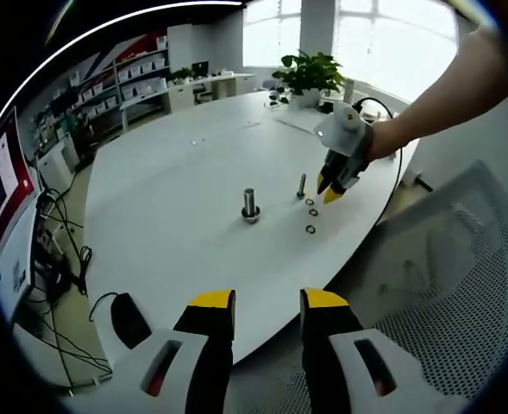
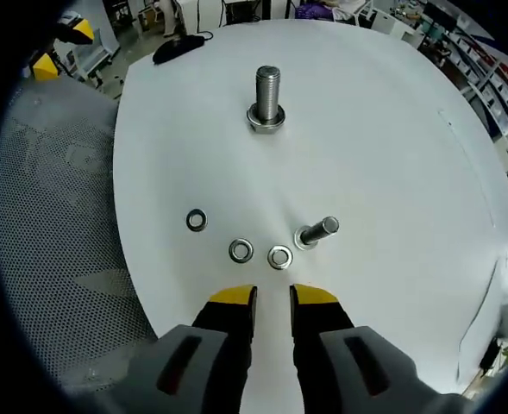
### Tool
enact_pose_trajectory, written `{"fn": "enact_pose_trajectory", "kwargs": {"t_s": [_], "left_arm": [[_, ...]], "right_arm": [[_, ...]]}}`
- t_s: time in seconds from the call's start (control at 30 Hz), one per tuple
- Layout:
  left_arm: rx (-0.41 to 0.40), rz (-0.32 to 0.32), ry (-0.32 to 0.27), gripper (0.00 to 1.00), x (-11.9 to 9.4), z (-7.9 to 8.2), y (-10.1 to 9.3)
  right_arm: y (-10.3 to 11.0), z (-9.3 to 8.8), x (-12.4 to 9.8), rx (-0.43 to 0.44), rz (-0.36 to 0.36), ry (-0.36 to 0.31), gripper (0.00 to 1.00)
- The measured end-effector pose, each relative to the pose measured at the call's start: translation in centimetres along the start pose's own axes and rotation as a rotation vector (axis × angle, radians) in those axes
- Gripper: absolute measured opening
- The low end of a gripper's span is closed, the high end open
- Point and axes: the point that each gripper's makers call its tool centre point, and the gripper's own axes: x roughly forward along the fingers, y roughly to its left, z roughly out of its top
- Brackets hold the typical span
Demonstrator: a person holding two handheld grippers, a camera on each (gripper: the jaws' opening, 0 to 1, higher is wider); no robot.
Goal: Place the washer onto the threaded stud by aligning its center hole with the stud, sliding it down to the base, and recovering from edge contact or off-axis alignment until the washer reaches the visible bottom stop.
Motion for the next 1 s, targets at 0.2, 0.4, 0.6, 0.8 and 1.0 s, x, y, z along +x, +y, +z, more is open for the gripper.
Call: {"fn": "enact_pose_trajectory", "kwargs": {"t_s": [0.2, 0.4, 0.6, 0.8, 1.0], "left_arm": [[0.004, 0.003, 0.000, 0.28, 0.0, 0.0, 0.0], [0.006, 0.004, -0.002, 0.28, -0.1, 0.0, 0.1], [0.008, 0.005, -0.003, 0.28, -0.1, 0.0, 0.1], [0.007, 0.007, -0.005, 0.28, -0.2, 0.0, 0.1], [0.005, 0.007, -0.010, 0.28, -0.2, 0.1, 0.1]], "right_arm": [[2.3, 1.2, 0.3, -0.012, 0.034, -0.032, 0.19], [4.3, 1.9, 1.1, -0.028, 0.061, -0.037, 0.19], [5.8, 3.0, 1.8, -0.038, 0.080, -0.045, 0.21], [5.8, 4.2, 2.1, -0.050, 0.067, -0.054, 0.21], [6.1, 4.6, 2.3, -0.132, 0.058, -0.036, 0.19]]}}
